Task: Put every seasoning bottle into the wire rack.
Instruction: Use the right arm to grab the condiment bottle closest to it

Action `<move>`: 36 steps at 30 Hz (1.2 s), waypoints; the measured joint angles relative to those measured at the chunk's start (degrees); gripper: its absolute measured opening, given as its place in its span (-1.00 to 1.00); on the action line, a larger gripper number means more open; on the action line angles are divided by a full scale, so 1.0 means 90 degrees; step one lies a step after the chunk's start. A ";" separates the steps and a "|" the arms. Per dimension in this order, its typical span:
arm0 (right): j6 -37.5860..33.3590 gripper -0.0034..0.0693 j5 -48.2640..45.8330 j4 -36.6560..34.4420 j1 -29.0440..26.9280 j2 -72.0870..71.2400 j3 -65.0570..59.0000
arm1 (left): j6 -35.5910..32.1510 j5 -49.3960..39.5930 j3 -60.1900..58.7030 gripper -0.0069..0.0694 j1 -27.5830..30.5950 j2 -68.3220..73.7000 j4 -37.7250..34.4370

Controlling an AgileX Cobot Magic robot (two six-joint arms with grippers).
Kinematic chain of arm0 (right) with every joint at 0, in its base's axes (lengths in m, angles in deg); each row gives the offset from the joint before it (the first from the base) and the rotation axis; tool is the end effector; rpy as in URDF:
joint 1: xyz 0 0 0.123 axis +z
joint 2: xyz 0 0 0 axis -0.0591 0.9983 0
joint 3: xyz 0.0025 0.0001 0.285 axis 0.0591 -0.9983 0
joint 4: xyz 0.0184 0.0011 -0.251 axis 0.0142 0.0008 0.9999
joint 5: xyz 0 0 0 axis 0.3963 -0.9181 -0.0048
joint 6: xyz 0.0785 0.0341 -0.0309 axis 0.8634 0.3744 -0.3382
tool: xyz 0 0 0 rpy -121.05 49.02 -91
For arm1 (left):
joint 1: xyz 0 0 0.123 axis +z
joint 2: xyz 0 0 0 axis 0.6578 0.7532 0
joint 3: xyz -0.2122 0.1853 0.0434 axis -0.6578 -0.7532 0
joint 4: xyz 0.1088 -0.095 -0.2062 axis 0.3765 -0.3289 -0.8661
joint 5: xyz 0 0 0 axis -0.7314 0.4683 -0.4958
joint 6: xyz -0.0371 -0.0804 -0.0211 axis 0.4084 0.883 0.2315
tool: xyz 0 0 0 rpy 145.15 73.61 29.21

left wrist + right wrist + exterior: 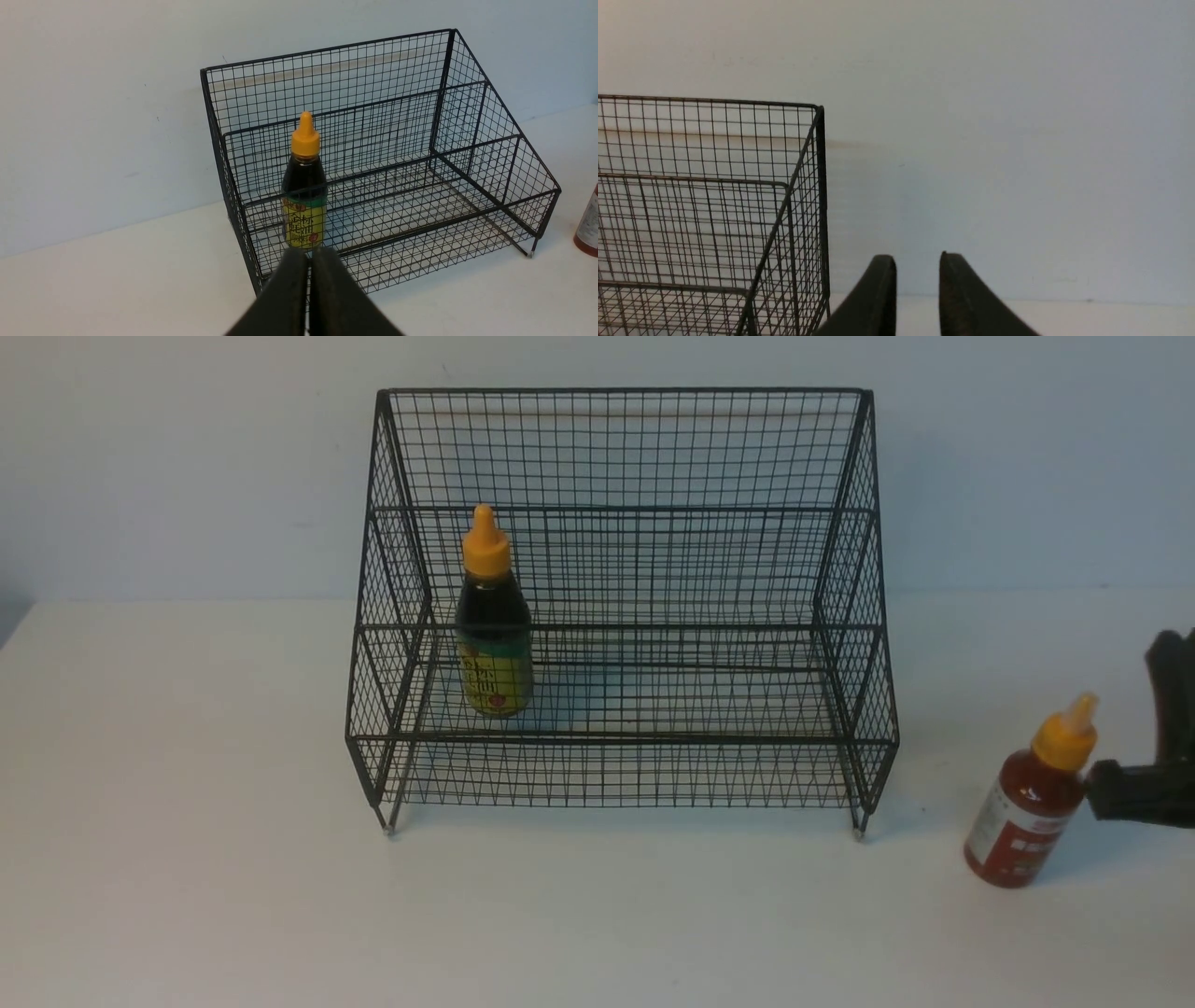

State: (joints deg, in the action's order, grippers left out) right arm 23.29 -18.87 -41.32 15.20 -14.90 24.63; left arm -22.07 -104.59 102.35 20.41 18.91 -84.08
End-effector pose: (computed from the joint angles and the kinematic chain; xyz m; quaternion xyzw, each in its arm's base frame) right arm 0.1887 0.0359 0.2153 -0.0147 0.7137 0.0084 0.7002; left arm 0.0541 -0.0218 0.3581 0.1416 0.7577 -0.1212 0.6254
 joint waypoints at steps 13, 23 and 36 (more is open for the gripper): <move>0.0525 0.44 0.0823 0.0058 0.0000 0.1684 0.0127 | 0.0000 -0.0160 0.0000 -0.83 0.0000 0.0000 0.0266; 0.0562 0.38 0.0882 -0.0249 0.0000 0.2453 0.0424 | 0.0000 -0.0167 0.0000 -0.83 0.0000 0.0000 0.0312; 0.0556 -0.17 0.0700 -0.0059 0.0000 0.2758 0.0768 | 0.0000 -0.0172 0.0000 -0.83 0.0000 0.0000 0.0332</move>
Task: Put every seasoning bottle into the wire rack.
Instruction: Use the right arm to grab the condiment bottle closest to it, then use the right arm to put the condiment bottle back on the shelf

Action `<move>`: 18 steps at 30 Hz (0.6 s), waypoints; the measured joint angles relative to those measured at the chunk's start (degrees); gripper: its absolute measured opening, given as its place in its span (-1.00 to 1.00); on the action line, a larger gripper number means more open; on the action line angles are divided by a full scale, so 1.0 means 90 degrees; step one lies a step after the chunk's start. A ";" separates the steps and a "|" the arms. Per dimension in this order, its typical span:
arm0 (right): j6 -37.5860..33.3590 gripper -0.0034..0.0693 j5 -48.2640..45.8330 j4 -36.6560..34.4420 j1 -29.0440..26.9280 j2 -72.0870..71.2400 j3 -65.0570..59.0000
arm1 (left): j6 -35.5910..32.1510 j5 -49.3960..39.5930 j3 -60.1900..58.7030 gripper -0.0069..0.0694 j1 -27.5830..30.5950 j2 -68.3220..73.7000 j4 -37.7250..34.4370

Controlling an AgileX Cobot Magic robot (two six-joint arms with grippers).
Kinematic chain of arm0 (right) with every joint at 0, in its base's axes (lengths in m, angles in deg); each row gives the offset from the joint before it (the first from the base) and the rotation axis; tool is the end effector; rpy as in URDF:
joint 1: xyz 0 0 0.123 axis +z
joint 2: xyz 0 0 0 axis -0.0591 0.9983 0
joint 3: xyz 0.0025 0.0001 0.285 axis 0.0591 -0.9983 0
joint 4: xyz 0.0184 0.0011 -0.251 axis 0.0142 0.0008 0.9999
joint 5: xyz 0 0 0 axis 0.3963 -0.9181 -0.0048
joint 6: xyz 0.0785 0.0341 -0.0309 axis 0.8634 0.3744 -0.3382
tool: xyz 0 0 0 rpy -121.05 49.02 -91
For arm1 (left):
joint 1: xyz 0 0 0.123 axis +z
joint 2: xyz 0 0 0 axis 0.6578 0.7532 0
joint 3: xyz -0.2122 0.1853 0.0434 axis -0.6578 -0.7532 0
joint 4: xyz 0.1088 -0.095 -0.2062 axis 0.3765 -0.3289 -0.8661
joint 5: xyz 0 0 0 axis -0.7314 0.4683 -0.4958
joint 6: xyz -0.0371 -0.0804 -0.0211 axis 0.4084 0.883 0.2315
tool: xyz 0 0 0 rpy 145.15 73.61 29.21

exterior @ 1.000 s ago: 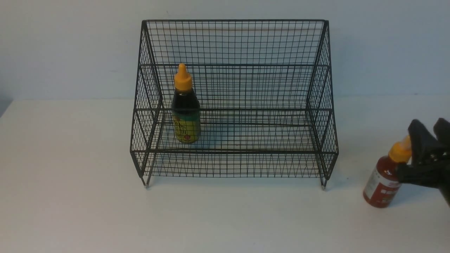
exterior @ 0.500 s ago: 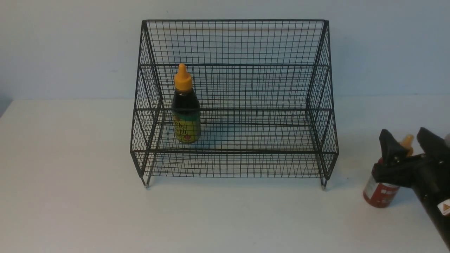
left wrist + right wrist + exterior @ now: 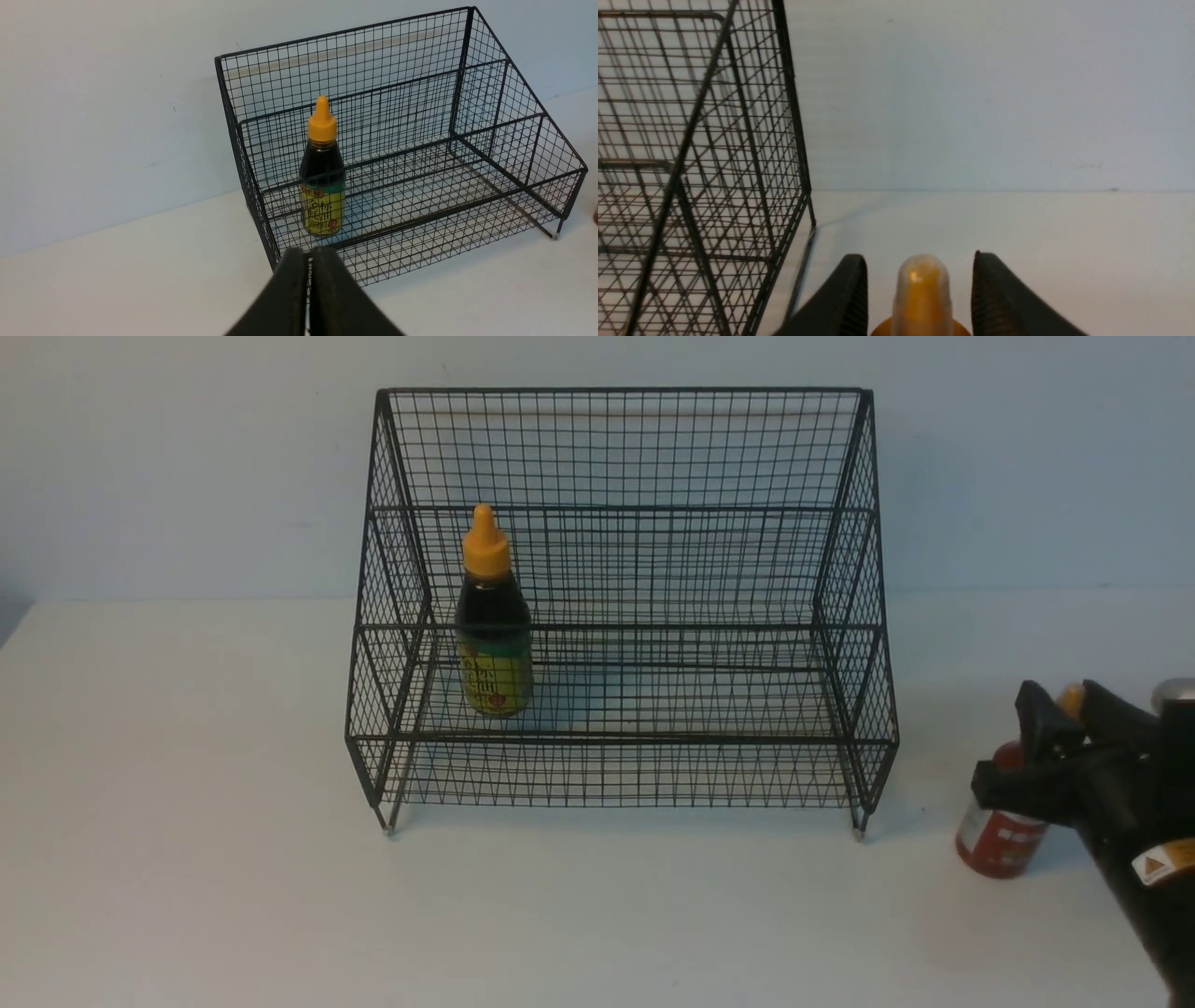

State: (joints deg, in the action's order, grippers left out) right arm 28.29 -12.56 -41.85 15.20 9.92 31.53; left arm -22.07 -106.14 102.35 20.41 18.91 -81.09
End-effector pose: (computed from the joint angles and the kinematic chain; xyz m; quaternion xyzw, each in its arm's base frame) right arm 0.2417 0.0508 0.1576 -0.0035 0.7774 -0.0069 0.6290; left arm 0.0546 -0.0191 0.3557 0.1501 0.7647 -0.0947 0.6194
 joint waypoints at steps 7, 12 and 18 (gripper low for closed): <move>-0.0351 -0.17 -0.0599 0.0151 0.0000 -0.0457 0.0000 | 0.0000 0.0000 0.0000 -0.83 0.0000 0.0000 0.0000; -0.0939 -0.17 -0.1223 0.0012 0.0000 -0.1567 -0.0006 | 0.0000 0.0000 0.0000 -0.83 0.0000 0.0000 0.0000; -0.1303 -0.17 -0.2345 -0.0169 0.0000 -0.3176 0.0114 | 0.0000 0.0000 0.0000 -0.83 0.0000 0.0000 0.0000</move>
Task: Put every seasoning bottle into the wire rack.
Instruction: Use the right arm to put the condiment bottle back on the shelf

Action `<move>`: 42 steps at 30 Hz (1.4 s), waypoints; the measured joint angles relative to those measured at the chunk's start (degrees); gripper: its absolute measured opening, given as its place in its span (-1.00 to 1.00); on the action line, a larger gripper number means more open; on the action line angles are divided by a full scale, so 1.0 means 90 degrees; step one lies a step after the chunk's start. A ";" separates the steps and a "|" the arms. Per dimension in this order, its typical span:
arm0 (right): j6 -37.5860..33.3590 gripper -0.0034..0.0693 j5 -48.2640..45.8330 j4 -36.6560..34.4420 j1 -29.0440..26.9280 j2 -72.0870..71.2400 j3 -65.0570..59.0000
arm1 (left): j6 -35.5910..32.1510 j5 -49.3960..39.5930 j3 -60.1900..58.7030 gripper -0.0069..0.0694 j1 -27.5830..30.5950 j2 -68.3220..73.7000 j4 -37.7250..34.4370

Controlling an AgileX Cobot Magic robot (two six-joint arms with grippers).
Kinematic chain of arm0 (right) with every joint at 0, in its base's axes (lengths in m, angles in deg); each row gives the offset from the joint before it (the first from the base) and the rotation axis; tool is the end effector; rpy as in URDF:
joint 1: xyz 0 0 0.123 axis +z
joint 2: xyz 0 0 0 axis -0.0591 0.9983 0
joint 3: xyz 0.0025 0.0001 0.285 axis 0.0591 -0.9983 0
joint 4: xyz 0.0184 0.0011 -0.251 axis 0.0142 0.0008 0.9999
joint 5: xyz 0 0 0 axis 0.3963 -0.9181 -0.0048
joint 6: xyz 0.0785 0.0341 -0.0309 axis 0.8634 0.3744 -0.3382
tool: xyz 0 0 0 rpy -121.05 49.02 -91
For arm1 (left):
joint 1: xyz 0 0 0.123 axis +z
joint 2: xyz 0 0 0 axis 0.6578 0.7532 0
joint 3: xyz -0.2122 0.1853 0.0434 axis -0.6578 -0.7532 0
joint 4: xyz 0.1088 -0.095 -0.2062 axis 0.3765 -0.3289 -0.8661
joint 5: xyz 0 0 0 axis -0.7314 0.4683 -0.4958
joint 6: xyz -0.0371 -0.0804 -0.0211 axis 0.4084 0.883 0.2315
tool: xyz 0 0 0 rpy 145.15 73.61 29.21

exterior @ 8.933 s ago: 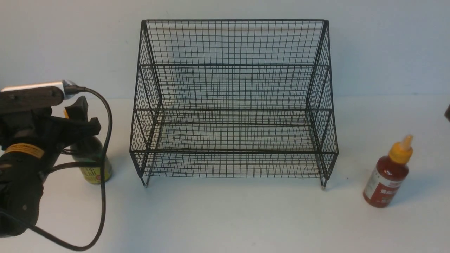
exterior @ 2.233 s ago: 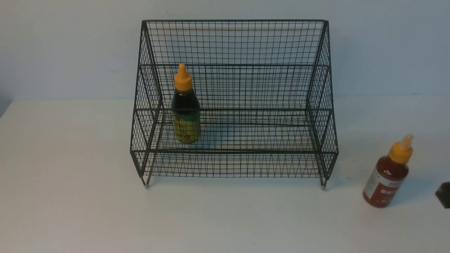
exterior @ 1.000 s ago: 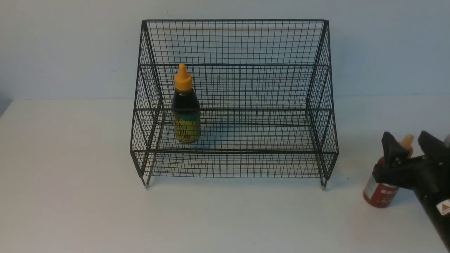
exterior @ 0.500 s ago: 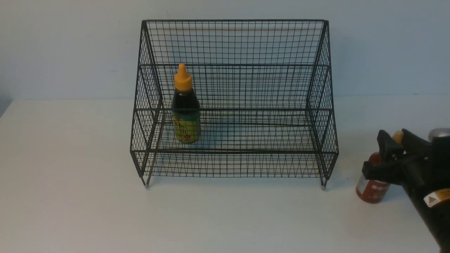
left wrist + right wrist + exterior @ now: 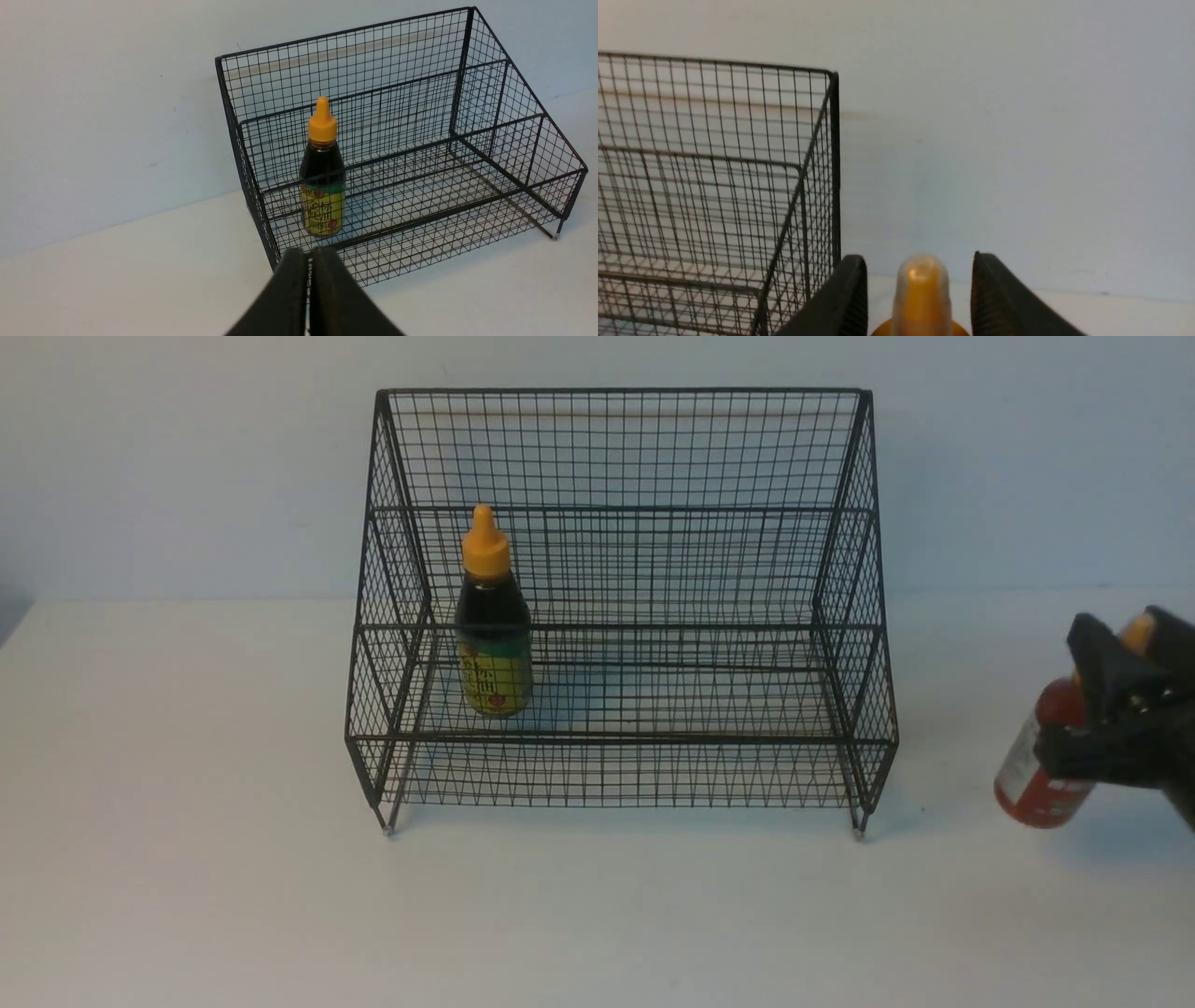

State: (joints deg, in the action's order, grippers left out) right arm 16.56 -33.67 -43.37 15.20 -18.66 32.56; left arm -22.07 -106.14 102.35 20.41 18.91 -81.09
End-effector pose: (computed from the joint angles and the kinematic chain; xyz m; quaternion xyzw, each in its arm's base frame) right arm 0.2026 0.0451 0.2438 -0.0455 0.7328 0.0124 0.6788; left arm 0.0546 -0.0191 0.3557 0.1501 0.7647 -0.0947 0.6194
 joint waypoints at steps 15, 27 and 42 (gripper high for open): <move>0.0044 -0.17 -0.3325 0.0000 0.0271 -0.0578 0.2585 | 0.0000 0.0000 0.0000 -0.83 0.0000 0.0000 0.0000; 0.0122 -0.17 -0.2351 0.0045 0.1412 0.0744 0.2808 | 0.0000 0.0000 0.0000 -0.83 0.0000 0.0000 0.0000; 0.0403 -0.17 -0.1142 -0.0010 0.1455 0.2216 0.2808 | 0.0000 0.0000 0.0000 -0.83 0.0000 0.0000 0.0000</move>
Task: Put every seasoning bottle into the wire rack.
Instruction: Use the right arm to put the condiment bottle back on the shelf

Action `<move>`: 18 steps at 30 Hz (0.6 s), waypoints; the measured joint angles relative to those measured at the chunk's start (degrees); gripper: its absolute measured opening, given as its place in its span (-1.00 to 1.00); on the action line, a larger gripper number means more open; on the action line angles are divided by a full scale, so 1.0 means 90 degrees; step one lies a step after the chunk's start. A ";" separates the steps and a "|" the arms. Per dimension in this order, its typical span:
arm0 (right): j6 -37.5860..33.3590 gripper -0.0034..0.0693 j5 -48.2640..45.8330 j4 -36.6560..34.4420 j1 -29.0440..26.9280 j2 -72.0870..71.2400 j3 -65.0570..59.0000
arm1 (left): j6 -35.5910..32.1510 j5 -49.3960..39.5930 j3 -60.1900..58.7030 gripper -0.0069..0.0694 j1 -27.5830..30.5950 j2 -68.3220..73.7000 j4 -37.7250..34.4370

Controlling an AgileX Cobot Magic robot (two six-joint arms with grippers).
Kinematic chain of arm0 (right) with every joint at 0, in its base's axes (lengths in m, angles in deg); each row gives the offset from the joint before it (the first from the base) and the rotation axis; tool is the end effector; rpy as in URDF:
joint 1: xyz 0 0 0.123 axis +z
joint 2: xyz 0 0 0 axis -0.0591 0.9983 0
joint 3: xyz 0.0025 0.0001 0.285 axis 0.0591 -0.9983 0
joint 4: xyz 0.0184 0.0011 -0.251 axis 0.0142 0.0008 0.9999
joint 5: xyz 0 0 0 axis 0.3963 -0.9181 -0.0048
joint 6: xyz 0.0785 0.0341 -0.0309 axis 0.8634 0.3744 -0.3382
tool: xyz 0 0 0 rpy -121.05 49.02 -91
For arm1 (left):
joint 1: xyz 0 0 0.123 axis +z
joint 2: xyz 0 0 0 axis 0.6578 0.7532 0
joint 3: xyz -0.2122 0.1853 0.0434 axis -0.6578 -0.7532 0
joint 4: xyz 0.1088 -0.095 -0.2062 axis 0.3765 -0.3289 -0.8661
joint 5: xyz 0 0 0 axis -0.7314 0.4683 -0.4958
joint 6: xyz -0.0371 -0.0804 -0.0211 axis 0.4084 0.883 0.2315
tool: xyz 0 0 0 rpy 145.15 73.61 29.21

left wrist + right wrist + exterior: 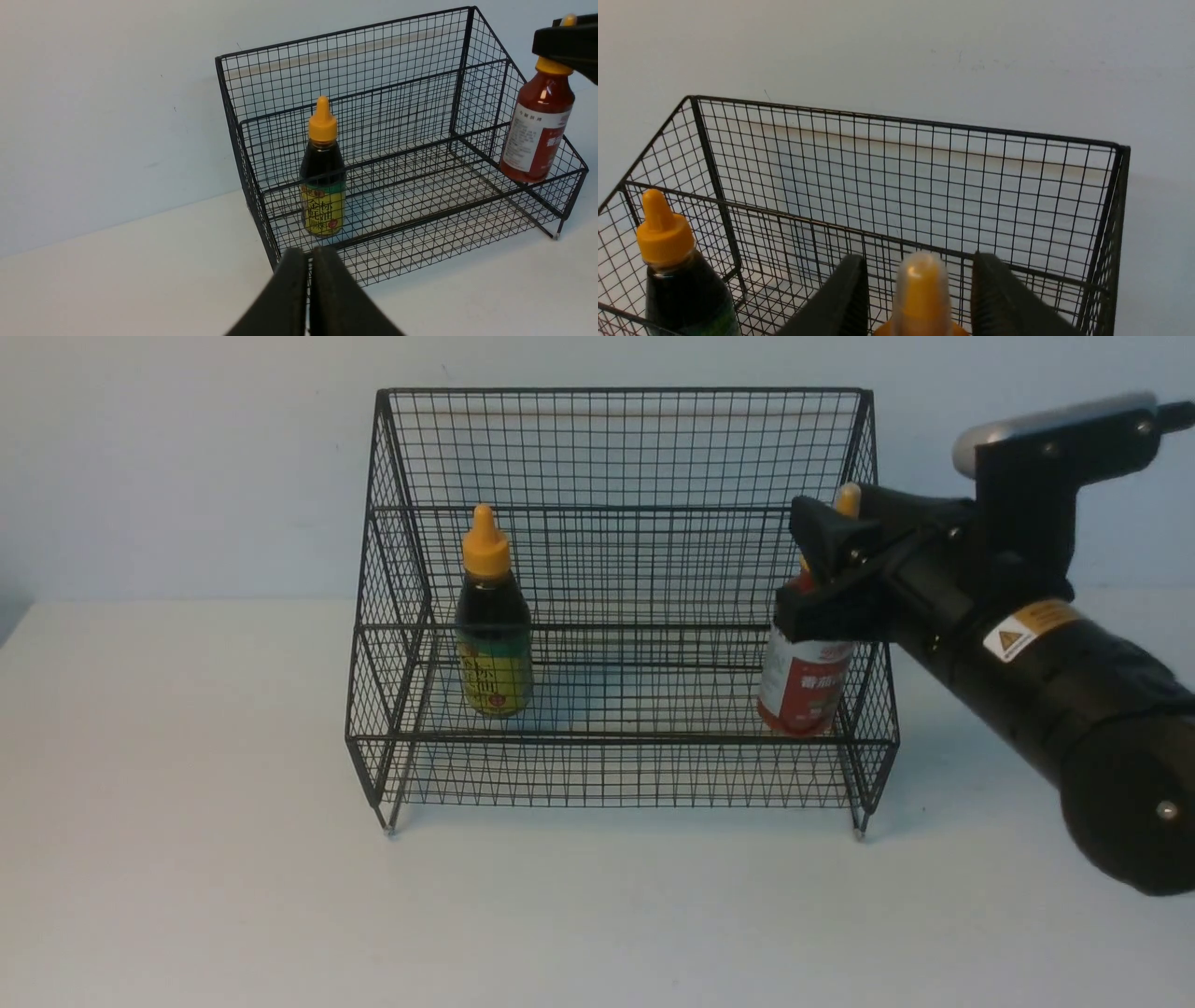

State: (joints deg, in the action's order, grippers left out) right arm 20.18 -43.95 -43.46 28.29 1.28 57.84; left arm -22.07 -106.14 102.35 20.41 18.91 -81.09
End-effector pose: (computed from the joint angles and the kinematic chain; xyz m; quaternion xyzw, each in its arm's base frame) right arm 0.2783 0.1524 0.2706 -0.1214 0.7507 0.1340 0.6354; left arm 0.0546 -0.0191 0.3557 0.1501 0.7647 -0.0947 0.6194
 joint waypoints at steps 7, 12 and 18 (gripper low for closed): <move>0.0074 -0.17 -0.0031 0.0006 0.0000 0.0390 0.0008 | 0.0000 0.0000 0.0000 -0.83 0.0000 0.0000 0.0000; 0.0315 -0.17 -0.0211 0.0021 0.0000 0.0628 0.0008 | 0.0000 0.0000 0.0000 -0.83 0.0000 0.0000 0.0021; 0.0374 -0.17 -0.0278 0.0067 0.0004 0.0898 0.0025 | 0.0000 0.0000 0.0000 -0.83 0.0000 0.0000 0.0026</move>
State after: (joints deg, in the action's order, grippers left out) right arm 23.55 -46.46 -42.85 28.33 9.37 58.06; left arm -22.07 -106.14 102.35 20.41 18.91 -80.86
